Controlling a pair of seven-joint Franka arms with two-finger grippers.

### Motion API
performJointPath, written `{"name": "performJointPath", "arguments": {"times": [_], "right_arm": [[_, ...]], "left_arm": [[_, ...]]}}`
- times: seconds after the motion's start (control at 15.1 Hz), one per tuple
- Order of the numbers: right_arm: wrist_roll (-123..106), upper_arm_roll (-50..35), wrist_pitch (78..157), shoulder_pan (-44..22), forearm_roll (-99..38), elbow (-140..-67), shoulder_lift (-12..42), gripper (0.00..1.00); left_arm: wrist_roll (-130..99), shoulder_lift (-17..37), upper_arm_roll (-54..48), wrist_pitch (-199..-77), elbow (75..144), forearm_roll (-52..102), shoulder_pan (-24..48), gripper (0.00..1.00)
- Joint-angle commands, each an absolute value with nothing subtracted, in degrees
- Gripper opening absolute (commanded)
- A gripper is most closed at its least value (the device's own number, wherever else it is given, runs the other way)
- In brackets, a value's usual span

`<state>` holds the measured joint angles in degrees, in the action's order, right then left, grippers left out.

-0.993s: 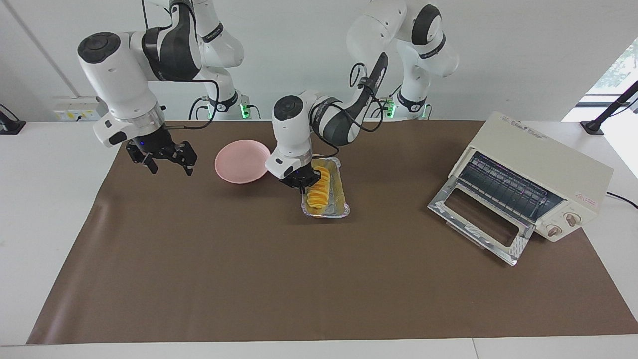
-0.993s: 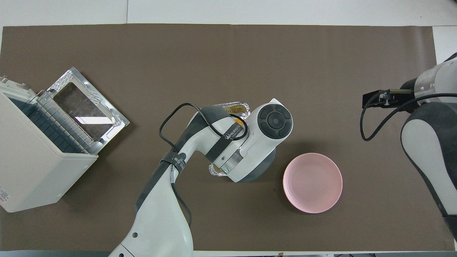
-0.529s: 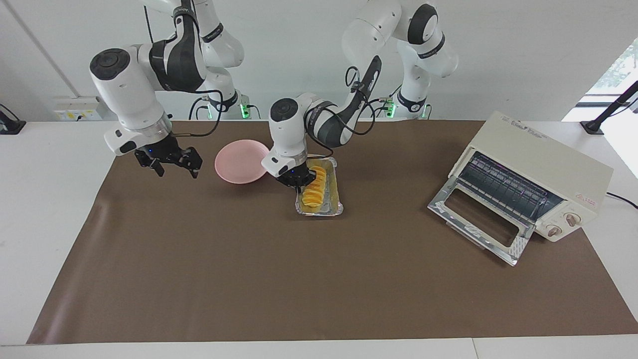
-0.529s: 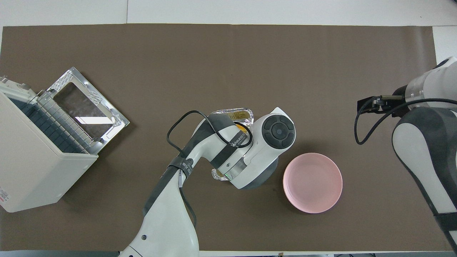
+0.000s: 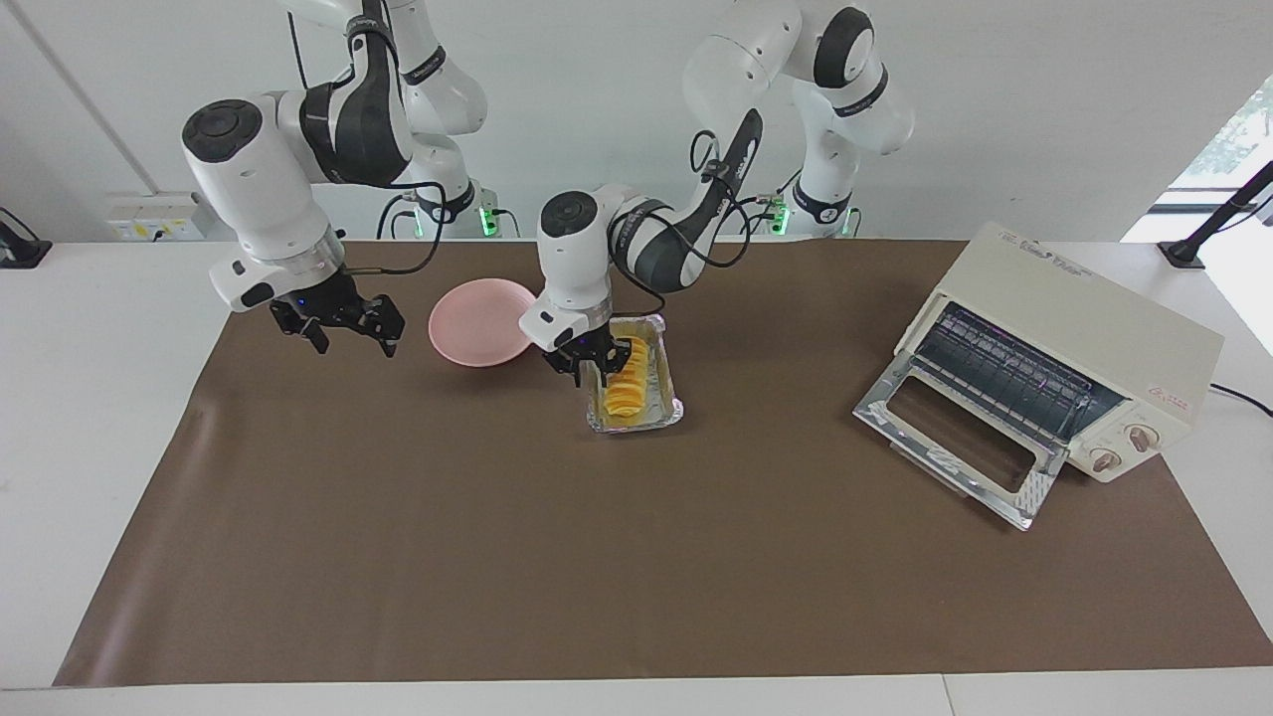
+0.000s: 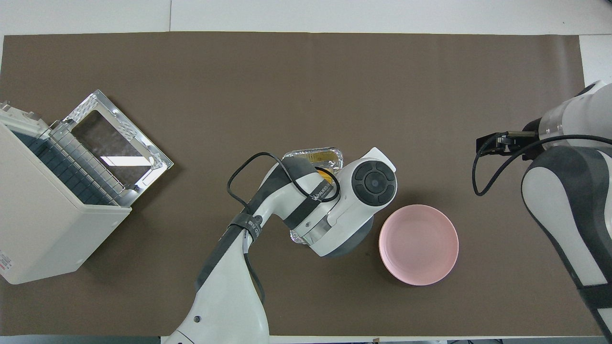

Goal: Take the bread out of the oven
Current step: 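Carry the foil tray to mid-table and lower it with the left gripper, then release the tray with the left gripper while the right gripper reaches the bread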

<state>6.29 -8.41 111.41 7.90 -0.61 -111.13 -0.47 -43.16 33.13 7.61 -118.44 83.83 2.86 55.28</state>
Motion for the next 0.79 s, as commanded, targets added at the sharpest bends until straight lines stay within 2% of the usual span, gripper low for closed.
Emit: {"name": "performJointPath", "arguments": {"times": [0.0,0.13,0.4,0.73], "right_arm": [[5.54,-9.05,112.06,8.35,-1.32,-112.59,-1.84,1.0],[5.45,-9.4,111.19,6.26,-1.41,-112.67,-2.02,1.0],[7.02,-9.4,112.14,-2.0,-1.41,-113.38,-0.19,1.0],[15.54,-9.32,123.02,-11.06,-1.41,-113.47,6.05,1.0]], "left_arm": [[-42.28,33.14,7.73,-111.47,77.8,6.93,50.21,1.0],[-42.1,32.09,7.91,-110.39,76.47,7.29,47.3,1.0],[-31.51,22.43,8.0,-103.39,78.13,6.77,37.2,1.0],[-8.31,13.55,8.35,-92.47,80.59,6.24,22.53,1.0]]}}
